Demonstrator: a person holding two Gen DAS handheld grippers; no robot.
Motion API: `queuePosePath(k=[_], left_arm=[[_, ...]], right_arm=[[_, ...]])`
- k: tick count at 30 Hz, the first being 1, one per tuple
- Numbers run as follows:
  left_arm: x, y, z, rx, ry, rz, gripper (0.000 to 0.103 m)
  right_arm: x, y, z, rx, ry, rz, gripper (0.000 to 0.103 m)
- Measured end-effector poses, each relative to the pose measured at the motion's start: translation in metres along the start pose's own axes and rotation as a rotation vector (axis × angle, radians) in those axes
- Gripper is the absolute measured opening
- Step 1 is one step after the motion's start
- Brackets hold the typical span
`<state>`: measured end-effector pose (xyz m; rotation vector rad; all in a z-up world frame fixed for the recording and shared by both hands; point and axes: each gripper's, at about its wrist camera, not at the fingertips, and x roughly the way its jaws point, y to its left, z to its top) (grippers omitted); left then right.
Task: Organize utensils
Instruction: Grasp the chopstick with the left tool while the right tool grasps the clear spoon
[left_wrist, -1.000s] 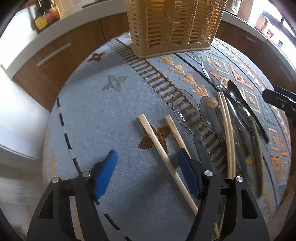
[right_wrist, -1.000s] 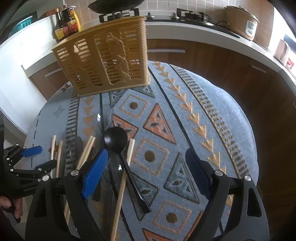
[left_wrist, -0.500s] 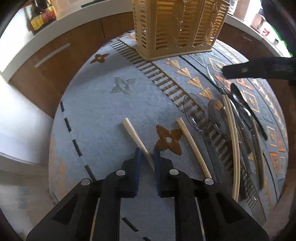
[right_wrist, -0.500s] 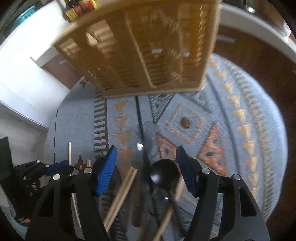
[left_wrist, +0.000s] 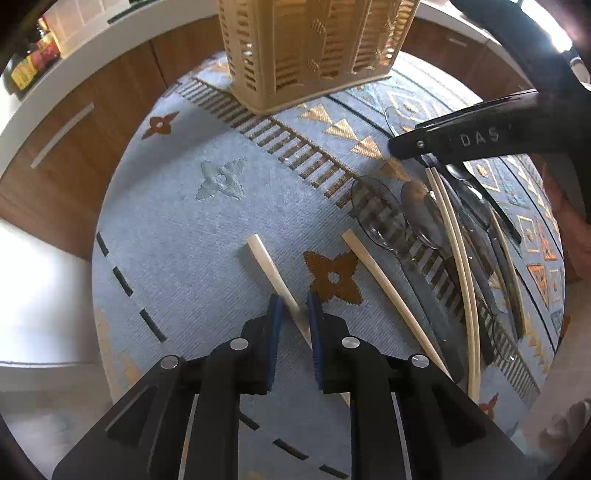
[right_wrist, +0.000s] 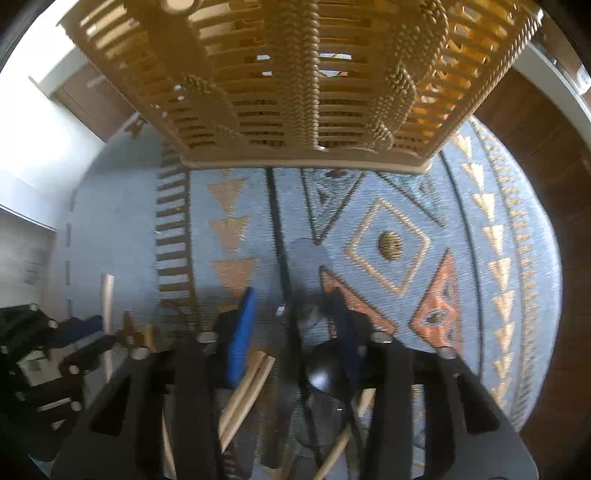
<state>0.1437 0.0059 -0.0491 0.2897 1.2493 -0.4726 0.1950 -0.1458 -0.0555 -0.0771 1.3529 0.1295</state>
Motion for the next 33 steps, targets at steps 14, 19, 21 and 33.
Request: queuePosePath(k=[14, 19, 21, 33], left_arm=[[-0.025, 0.001, -0.018, -0.203, -0.356, -0.008, 0.004], [-0.072, -0.004, -0.027, -0.270, -0.690, -0.058, 0.004], [-0.092, -0.011, -0.024, -0.262, -0.795, -0.043, 0.004], [-0.189, -0.040, 0.055, -0.231, -1.292, -0.008, 0.004]], right_arm=[[-0.059, 0.010, -0.044, -0.098, -0.322, 0.086, 0.029], [-0.102, 0.011, -0.074, -0.127, -0.546, 0.092, 0.029], [-0.127, 0.006, -0.083, -0.122, -0.647, 0.102, 0.029], [-0.242, -0.032, -0.055, 0.028, -1.134, 0.016, 0.029]])
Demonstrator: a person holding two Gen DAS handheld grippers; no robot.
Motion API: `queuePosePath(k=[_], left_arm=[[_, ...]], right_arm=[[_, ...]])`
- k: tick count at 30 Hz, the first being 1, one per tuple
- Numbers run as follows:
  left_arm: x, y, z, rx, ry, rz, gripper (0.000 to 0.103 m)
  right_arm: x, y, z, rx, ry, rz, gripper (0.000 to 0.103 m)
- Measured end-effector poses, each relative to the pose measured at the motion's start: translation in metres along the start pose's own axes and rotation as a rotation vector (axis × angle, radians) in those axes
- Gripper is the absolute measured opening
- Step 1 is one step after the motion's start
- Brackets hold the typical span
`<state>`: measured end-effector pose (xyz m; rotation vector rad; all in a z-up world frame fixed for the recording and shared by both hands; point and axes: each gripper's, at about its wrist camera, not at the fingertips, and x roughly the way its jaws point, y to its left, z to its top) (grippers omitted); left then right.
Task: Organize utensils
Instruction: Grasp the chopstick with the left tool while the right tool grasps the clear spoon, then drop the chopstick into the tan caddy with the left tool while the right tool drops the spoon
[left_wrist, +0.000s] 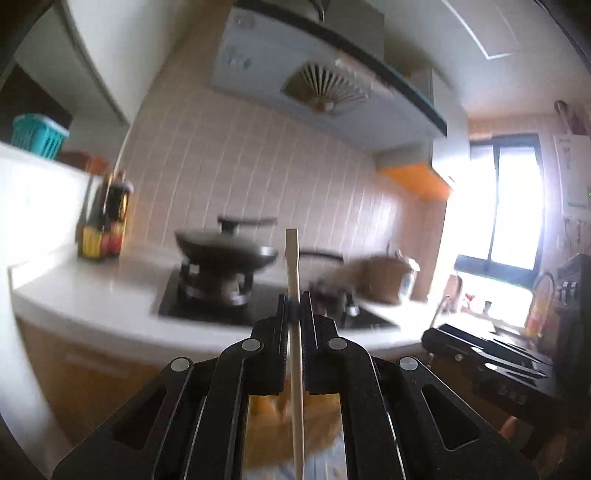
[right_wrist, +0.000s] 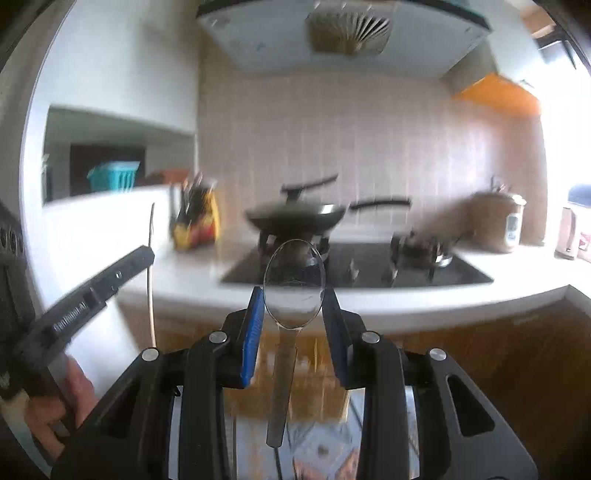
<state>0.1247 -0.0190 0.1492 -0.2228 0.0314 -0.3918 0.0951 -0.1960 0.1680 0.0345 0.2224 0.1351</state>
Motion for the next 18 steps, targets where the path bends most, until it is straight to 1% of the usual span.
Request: queuePosePath(k=[4, 6, 8, 12, 18], left_arm=[[0.023, -0.003, 0.004, 0.016, -0.076, 0.012, 0.004], [0.039, 0.001, 0.002, 0.002, -0.078, 0.008, 0.004], [0.054, 0.011, -0.003, -0.014, -0.086, 0.029, 0.004], [0.076, 0.026, -0.020, -0.019, -0.076, 0.069, 0.004], [0.094, 0.039, -0.044, 0.002, -0.041, 0.089, 0.004]], right_arm=[[0.025, -0.012, 0.016, 0.023, -0.071, -0.083, 0.029], [0.042, -0.018, 0.019, 0.027, -0.079, -0.106, 0.029], [0.064, -0.028, 0.019, 0.036, -0.088, -0.147, 0.029], [0.096, -0.038, 0.002, 0.034, -0.057, -0.178, 0.029], [0.122, -0.041, -0.029, 0.050, -0.015, -0.191, 0.029]])
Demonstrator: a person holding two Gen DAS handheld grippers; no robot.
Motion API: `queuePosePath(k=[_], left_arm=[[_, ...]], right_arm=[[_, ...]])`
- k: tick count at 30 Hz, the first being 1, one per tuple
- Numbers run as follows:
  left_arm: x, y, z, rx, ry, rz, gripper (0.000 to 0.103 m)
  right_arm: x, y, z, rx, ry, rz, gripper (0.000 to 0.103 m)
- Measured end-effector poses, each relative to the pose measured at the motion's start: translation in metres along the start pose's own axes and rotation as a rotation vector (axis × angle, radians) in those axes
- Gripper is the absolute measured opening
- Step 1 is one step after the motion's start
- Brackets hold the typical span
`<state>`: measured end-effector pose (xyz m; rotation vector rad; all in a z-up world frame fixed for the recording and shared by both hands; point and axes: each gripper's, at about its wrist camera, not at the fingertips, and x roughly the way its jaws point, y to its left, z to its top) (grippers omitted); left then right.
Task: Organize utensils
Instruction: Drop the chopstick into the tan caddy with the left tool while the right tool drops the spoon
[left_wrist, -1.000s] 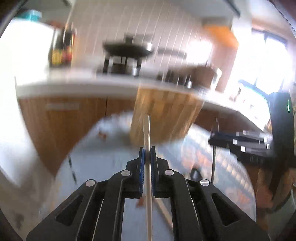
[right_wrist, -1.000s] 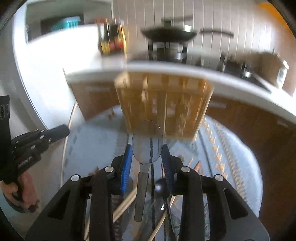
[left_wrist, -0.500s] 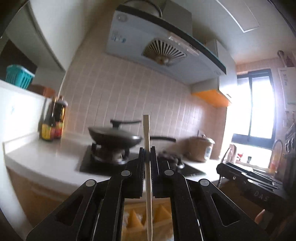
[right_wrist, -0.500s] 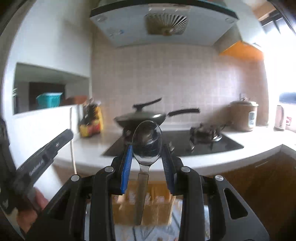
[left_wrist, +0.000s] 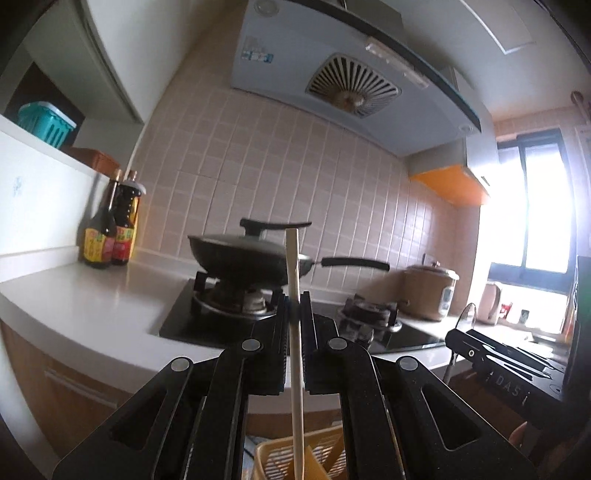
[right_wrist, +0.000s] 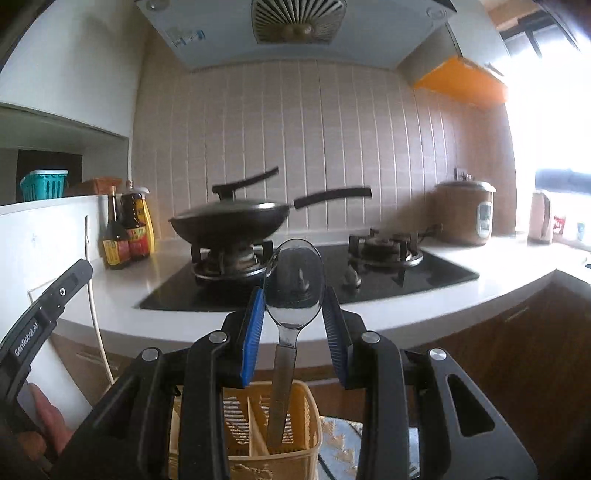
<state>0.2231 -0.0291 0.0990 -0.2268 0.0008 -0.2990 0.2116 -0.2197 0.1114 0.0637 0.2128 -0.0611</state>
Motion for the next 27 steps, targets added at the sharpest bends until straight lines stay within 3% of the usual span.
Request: queuePosePath(k=[13, 15, 16, 17, 22, 27], left_arm=[[-0.007, 0.013, -0.022, 0.017, 0.095, 0.007, 0.005], [-0.012, 0.015, -0.021, 0.011, 0.109, 0.003, 0.010], [-0.014, 0.017, -0.020, 0.006, 0.113, 0.002, 0.019], [-0.018, 0.019, -0.018, -0.005, 0.117, 0.005, 0.028], [-0.035, 0.024, -0.002, -0.038, 0.136, 0.006, 0.029], [-0.071, 0.022, 0.024, -0.046, 0.130, -0.010, 0.037]], right_arm=[[-0.006, -0.003, -0.028, -0.004, 0.088, 0.020, 0.031], [-0.009, -0.007, -0.030, 0.017, 0.119, 0.050, 0.047], [-0.012, -0.009, -0.029, 0.027, 0.121, 0.055, 0.060], [-0.016, -0.011, -0.028, 0.035, 0.120, 0.060, 0.061], [-0.041, -0.019, -0.016, 0.058, 0.141, 0.108, 0.061], [-0.078, -0.029, 0.002, 0.049, 0.167, 0.101, 0.061]])
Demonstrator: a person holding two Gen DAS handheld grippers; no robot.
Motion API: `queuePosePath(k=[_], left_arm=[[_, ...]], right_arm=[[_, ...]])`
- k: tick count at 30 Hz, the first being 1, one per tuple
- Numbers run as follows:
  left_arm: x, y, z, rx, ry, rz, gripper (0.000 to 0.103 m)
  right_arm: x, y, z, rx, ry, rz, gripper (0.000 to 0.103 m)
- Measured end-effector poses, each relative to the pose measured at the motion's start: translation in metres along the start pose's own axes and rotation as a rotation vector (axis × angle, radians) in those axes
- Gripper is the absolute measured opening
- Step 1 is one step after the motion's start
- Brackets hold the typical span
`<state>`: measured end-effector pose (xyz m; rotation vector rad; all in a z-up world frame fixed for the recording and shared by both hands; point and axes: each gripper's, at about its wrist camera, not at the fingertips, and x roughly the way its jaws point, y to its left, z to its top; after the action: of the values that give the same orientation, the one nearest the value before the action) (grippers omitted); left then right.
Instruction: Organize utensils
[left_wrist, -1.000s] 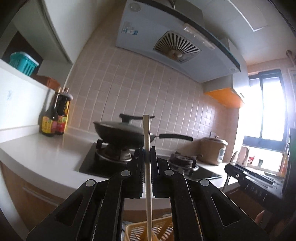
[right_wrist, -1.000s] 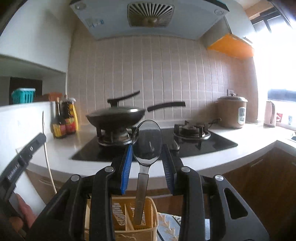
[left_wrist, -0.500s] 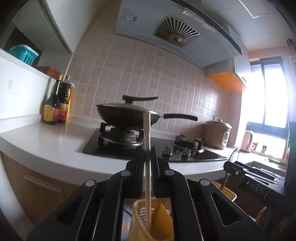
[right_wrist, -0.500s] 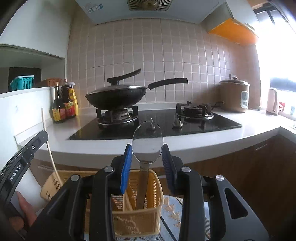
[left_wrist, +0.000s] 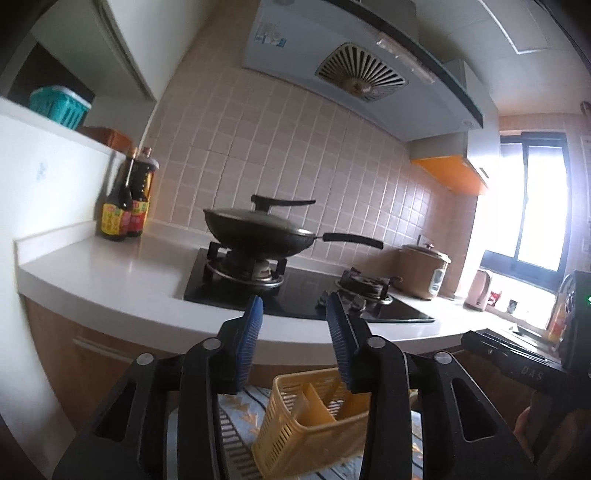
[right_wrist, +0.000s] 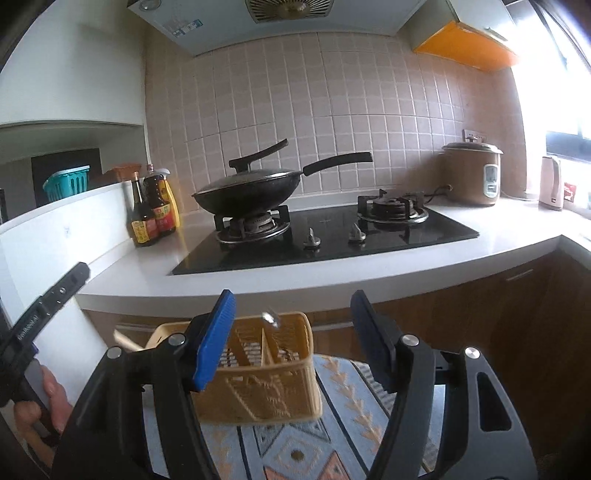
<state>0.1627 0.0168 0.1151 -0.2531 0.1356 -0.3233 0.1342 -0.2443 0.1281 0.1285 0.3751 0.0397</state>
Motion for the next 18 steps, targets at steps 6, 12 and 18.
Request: queuePosePath(k=[6, 12, 18], left_arm=[[-0.034, 0.007, 0.023, -0.100, 0.094, 0.076, 0.037], [-0.040, 0.011, 0.018, -0.131, 0.371, 0.002, 0.037], [-0.030, 0.011, -0.032, -0.162, 0.716, -0.138, 0.040]], right_arm=[[-0.028, -0.003, 0.004, -0.001, 0.143, 0.037, 0.061], [-0.045, 0.005, -0.011, -0.028, 0.307, 0.056, 0.061], [-0.049, 0.011, -0.031, -0.072, 0.410, 0.070, 0.061]])
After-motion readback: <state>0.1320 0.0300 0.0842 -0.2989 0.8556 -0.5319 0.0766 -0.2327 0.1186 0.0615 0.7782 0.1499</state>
